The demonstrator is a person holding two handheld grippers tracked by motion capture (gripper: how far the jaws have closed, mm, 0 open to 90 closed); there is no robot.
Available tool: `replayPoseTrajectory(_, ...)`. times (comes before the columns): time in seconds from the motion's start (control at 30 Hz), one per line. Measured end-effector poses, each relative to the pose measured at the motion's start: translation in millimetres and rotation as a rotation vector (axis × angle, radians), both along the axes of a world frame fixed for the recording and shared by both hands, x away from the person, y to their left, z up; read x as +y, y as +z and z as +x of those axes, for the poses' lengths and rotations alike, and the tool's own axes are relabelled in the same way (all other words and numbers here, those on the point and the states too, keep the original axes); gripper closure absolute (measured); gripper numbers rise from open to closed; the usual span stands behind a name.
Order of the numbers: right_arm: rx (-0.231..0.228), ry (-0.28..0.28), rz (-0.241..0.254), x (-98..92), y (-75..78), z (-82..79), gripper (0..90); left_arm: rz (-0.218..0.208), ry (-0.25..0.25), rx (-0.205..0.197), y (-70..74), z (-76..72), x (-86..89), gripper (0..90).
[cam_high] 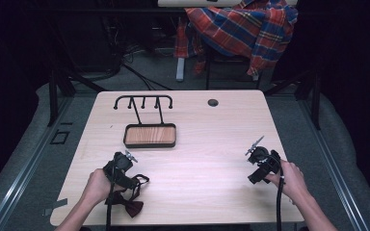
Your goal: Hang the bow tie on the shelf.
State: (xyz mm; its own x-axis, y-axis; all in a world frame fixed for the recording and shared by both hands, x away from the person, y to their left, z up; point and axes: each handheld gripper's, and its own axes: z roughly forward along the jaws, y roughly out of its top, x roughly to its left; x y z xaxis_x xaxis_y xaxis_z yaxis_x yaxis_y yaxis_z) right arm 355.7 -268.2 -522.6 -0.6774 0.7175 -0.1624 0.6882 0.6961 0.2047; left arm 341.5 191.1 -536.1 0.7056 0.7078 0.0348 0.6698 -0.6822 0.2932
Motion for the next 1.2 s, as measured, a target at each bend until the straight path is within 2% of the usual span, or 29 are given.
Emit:
replayPoseTrajectory(0.17,0.005,-0.002,0.002,0.1,-1.1,0.8,14.0,-0.008,-0.036,0.029,-4.4,2.2,0.3,58.4)
replayPoseTrajectory(0.2,0.014,0.007,-0.014,0.0,0.0,1.8,14.0,-0.010,-0.042,0.036,-5.0,2.1,0.2,62.0)
replayPoseTrajectory(0.27,0.018,0.010,-0.016,-0.4,0.0,2.0,13.9,0.001,-0.051,0.043,-7.0,1.1,-1.1,67.2)
replayPoseTrajectory(0.3,0.007,-0.002,0.006,-0.4,-1.7,1.1,13.9,0.011,-0.056,0.043,-7.7,0.9,-1.8,68.7)
replayPoseTrajectory(0.37,0.018,0.010,-0.018,-1.4,0.3,2.0,14.0,0.025,-0.064,0.044,-8.3,0.7,-3.1,71.2)
replayPoseTrajectory(0.4,0.006,-0.002,0.000,-1.6,-1.3,1.3,14.0,0.031,-0.062,0.039,-8.6,-0.3,-4.3,72.4)
replayPoseTrajectory(0.43,0.005,-0.003,0.000,-1.9,-1.3,1.3,14.0,0.043,-0.075,0.035,-8.3,-0.9,-5.1,77.3)
replayPoseTrajectory(0.53,0.006,0.000,-0.005,-1.6,-1.0,1.3,14.0,0.054,-0.083,0.027,-8.5,-2.1,-6.3,82.0)
replayPoseTrajectory(0.57,0.009,0.006,-0.022,-1.1,0.6,1.4,14.0,0.055,-0.089,0.026,-9.4,-2.6,-6.5,84.2)
replayPoseTrajectory(0.6,0.004,0.001,-0.005,-1.2,-0.8,1.0,14.0,0.058,-0.095,0.027,-9.7,-2.6,-6.1,86.3)
replayPoseTrajectory(0.8,0.003,0.003,-0.006,-1.7,-0.7,1.0,13.9,0.052,-0.107,0.029,-9.6,-3.6,-3.0,88.8)
replayPoseTrajectory(0.83,0.007,0.007,-0.021,-2.0,0.2,1.4,13.9,0.049,-0.106,0.026,-9.1,-3.7,-2.4,88.9)
replayPoseTrajectory(0.9,0.007,-0.003,0.007,-3.8,-1.4,1.3,13.9,0.048,-0.101,0.020,-7.0,-4.8,-0.5,89.1)
replayPoseTrajectory(0.97,-0.003,-0.012,0.015,-3.9,-2.5,0.9,13.9,0.039,-0.097,0.020,-5.1,-5.5,0.9,89.2)
replayPoseTrajectory(1.0,0.008,-0.002,-0.002,-4.5,-1.2,2.2,13.9,0.033,-0.094,0.015,-3.7,-6.0,1.9,89.2)
replayPoseTrajectory(1.2,0.024,0.012,-0.015,-3.9,0.6,2.7,13.9,-0.005,-0.075,-0.031,8.6,-11.0,9.6,89.2)
